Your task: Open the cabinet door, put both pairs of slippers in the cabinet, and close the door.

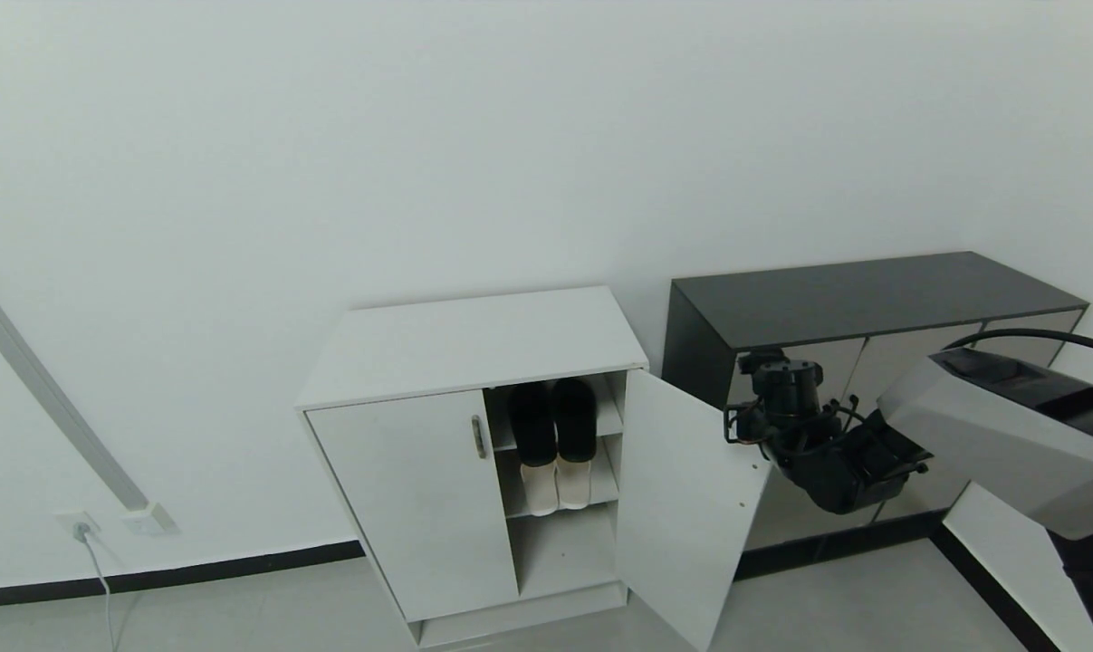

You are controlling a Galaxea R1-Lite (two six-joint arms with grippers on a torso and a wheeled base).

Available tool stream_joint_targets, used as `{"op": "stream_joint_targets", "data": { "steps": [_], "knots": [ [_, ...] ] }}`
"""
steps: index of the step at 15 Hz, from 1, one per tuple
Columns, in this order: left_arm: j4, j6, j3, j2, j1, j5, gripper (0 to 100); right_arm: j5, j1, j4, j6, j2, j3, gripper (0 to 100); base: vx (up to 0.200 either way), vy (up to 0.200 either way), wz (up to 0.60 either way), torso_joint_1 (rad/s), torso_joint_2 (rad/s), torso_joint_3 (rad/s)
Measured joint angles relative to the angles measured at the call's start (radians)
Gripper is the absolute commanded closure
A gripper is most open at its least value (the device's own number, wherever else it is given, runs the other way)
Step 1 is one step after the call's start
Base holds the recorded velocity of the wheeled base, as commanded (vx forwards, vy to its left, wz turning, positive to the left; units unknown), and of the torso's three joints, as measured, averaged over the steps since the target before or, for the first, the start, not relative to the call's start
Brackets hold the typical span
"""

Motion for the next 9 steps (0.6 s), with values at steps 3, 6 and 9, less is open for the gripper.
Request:
{"op": "stream_joint_targets", "data": {
  "steps": [3, 6, 9],
  "knots": [
    [0.0, 0.0, 0.0, 0.0, 0.0, 0.0, 100, 0.0, 0.0, 0.004, 0.0, 0.001, 0.0, 100, 0.0, 0.0, 0.0, 0.0, 0.0, 0.0],
    [0.0, 0.0, 0.0, 0.0, 0.0, 0.0, 100, 0.0, 0.0, 0.015, 0.002, 0.002, 0.003, 100, 0.0, 0.0, 0.0, 0.0, 0.0, 0.0],
    [0.0, -0.001, 0.0, 0.0, 0.0, 0.0, 100, 0.006, 0.002, 0.059, 0.04, 0.002, 0.003, 100, 0.0, 0.0, 0.0, 0.0, 0.0, 0.0]
  ]
}}
